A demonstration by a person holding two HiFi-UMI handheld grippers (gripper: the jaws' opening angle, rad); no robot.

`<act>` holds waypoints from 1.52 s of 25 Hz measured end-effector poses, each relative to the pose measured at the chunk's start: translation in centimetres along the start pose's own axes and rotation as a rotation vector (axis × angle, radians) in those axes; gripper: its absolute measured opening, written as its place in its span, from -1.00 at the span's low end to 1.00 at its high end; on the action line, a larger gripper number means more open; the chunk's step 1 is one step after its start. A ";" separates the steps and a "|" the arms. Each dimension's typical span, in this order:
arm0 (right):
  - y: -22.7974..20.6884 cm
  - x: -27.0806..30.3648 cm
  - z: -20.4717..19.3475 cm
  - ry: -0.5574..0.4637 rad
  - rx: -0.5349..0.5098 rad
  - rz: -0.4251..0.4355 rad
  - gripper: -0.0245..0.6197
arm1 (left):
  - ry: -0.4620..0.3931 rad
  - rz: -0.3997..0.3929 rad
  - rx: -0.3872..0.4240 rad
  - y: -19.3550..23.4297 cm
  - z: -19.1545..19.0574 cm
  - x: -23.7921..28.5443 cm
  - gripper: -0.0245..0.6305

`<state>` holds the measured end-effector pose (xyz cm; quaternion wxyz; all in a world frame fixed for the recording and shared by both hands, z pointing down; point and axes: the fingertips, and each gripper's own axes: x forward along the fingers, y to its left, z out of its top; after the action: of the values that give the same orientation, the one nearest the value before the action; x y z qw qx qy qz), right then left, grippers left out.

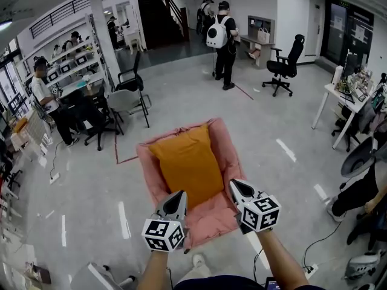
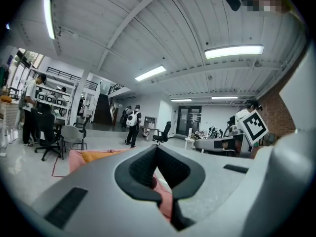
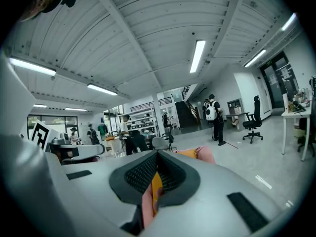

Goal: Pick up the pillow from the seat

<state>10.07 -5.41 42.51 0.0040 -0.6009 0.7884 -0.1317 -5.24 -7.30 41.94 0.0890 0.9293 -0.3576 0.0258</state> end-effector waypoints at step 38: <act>0.9 12.8 1.6 0.040 -0.004 -0.048 -0.87 | 0.006 -0.079 -0.037 11.5 2.2 6.6 -0.93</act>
<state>5.91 -17.66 42.71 -0.0160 -0.6168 0.7740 -0.1420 -8.02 -20.44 42.17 0.1082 0.9407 -0.3209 0.0186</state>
